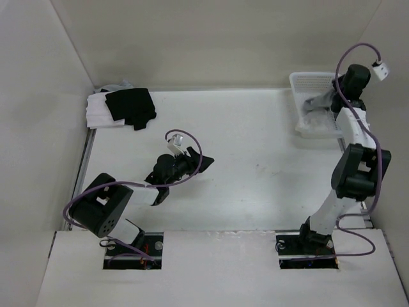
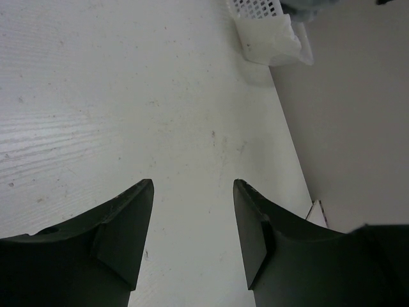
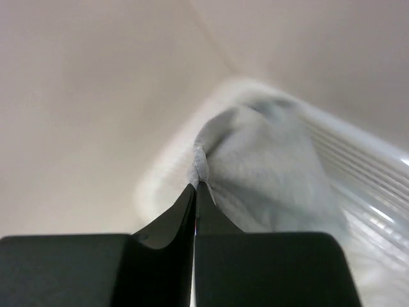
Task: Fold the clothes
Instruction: Grab the tank top from the pile, then move the tank top to the center of the board
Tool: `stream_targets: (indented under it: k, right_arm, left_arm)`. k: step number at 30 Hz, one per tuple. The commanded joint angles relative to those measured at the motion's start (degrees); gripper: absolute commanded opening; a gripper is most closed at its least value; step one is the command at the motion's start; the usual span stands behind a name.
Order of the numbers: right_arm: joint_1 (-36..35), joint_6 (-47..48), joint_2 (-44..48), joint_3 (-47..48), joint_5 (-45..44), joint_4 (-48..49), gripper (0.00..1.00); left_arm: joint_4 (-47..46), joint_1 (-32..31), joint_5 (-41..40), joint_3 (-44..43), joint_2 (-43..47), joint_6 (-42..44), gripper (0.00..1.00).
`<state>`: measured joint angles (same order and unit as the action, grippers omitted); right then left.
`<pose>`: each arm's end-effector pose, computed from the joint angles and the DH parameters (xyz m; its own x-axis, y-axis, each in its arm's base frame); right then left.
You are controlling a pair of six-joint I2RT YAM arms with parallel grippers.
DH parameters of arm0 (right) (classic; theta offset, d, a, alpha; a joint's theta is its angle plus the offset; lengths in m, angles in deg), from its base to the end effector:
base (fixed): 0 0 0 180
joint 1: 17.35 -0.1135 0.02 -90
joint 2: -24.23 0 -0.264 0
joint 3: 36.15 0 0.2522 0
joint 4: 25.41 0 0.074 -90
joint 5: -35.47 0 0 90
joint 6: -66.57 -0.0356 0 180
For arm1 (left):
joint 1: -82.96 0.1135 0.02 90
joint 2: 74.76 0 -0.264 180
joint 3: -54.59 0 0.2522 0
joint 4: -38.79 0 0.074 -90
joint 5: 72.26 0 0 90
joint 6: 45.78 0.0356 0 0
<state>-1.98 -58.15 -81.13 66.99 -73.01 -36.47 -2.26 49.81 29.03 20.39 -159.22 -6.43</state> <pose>0.4279 -0.1293 0.3335 0.1305 0.5243 -0.8414 0.5773 0.6498 0.4945 0.2166 -0.1498 0.1649 -0.6248 -0.4977 -0.6017 0.3390 0.5213 -0.7832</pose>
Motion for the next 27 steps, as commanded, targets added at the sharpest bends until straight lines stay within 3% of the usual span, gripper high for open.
stream_targets:
  k: [1,6,10,11,15,18,20,23,25,27]
  right_arm:
    - [-5.92,0.09,16.57,-2.81,0.46,18.03,0.0]
    - [-16.45,3.87,31.6,-2.03,9.68,20.42,0.01]
    - [-27.78,5.8,41.18,-1.4,16.27,17.79,0.03]
    - [-33.55,7.2,44.86,-3.15,17.24,16.91,0.04]
    - [-45.55,5.73,53.14,-17.19,14.18,17.77,0.07]
    - [-49.34,-2.08,56.67,-36.24,10.84,23.12,0.1]
    - [-47.17,-9.02,53.62,-47.59,11.09,27.08,0.21]
    - [-40.75,-11.68,45.18,-51.24,15.3,24.13,0.53]
    - [-38.54,-10.99,41.92,-50.89,17.59,20.44,0.63]
    - [-38.79,-9.32,41.12,-51.24,17.6,17.36,0.67]
  left_arm:
    - [-4.43,-0.38,1.19,-0.38,1.76,-0.67,0.5]
    - [-2.33,0.5,-1.62,0.5,7.56,-1.29,0.5]
    - [3.02,0.67,-6.62,0.58,14.14,-1.82,0.5]
    - [5.65,1.02,-8.98,0.93,17.2,-1.9,0.5]
    - [14.44,4.09,-15.32,2.43,26.79,-1.99,0.5]
    - [22.44,7.78,-18.75,3.48,35.14,-2.17,0.51]
    - [27.27,10.15,-19.55,4.01,39.44,-2.17,0.53]
    - [33.43,12.71,-18.76,4.45,41.84,-1.56,0.56]
    - [36.51,13.76,-17.97,5.06,41.84,-1.2,0.56]
    - [38.62,14.38,-17.18,6.2,41.32,-0.94,0.56]
